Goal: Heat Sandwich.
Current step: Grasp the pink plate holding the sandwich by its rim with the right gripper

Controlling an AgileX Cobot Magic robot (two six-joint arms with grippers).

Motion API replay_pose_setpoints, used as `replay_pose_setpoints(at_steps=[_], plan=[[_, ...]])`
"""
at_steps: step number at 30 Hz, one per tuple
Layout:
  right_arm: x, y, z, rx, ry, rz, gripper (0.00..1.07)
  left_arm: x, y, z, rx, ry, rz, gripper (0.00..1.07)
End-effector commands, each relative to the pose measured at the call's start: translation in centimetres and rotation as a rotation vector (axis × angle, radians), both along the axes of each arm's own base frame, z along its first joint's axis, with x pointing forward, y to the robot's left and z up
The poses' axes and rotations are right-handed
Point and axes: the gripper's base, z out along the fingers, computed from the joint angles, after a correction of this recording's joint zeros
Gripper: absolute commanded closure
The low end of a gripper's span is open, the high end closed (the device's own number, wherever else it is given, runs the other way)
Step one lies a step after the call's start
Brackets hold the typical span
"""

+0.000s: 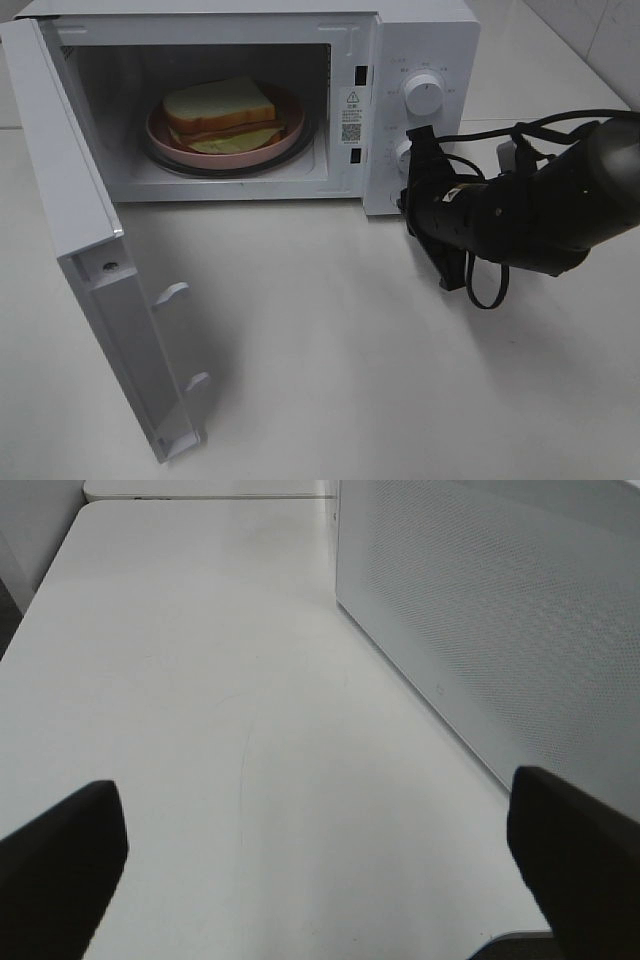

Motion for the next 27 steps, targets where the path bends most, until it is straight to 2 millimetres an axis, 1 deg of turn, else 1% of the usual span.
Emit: replay_pose_setpoints(at_steps=[1, 4, 5, 7, 9, 10, 13, 14, 15, 17, 18, 19, 23, 26, 27], plan=[[-0.6, 0.1, 0.9, -0.048, 0.0, 0.065, 1.07, -0.3, -0.1, 0.0, -0.009, -0.028, -0.009, 0.09], [-1.5, -0.1, 1.6, -0.093, 0.023, 0.124, 1.07, -0.3, -0.1, 0.0, -0.009, -0.028, -0.009, 0.09], [-2.0, -0.1, 2.0, -0.137, 0.043, 0.187, 1.07, -0.3, -0.1, 0.0, -0.009, -0.028, -0.009, 0.09], [-2.1, -0.1, 2.1, -0.155, 0.053, 0.214, 1.07, -0.3, -0.1, 0.0, -0.009, -0.028, -0.009, 0.09], [-2.8, 0.1, 2.5, -0.217, 0.094, 0.318, 1.07, -0.3, -0.1, 0.0, -0.009, -0.028, -0.009, 0.09], [-2.8, 0.1, 2.5, -0.217, 0.094, 0.318, 1.07, -0.3, -0.1, 0.0, -0.009, -0.028, -0.009, 0.09], [-3.5, 0.2, 3.0, -0.283, 0.12, 0.425, 1.07, -0.3, -0.1, 0.0, -0.009, -0.028, -0.009, 0.09], [-3.5, 0.2, 3.0, -0.283, 0.12, 0.425, 1.07, -0.3, -0.1, 0.0, -0.009, -0.028, -0.009, 0.09], [-3.8, 0.2, 3.3, -0.319, 0.132, 0.486, 1.07, -0.3, -0.1, 0.0, -0.009, -0.028, -0.009, 0.09], [-4.3, 0.3, 3.6, -0.35, 0.143, 0.547, 1.07, -0.3, -0.1, 0.0, -0.009, -0.028, -0.009, 0.09], [-4.6, 0.3, 4.1, -0.388, 0.137, 0.613, 1.07, -0.3, -0.1, 0.0, -0.009, -0.028, -0.009, 0.09], [-4.6, 0.3, 4.1, -0.388, 0.137, 0.613, 1.07, -0.3, -0.1, 0.0, -0.009, -0.028, -0.009, 0.09], [-5.4, 0.2, 5.1, -0.452, 0.137, 0.741, 1.07, -0.3, -0.1, 0.0, -0.009, -0.028, -0.009, 0.09], [-5.8, 0.2, 5.5, -0.469, 0.139, 0.786, 1.07, -0.3, -0.1, 0.0, -0.009, -0.028, -0.009, 0.09], [-6.1, 0.1, 5.9, -0.498, 0.137, 0.835, 1.07, -0.3, -0.1, 0.0, -0.008, -0.028, -0.009, 0.09]])
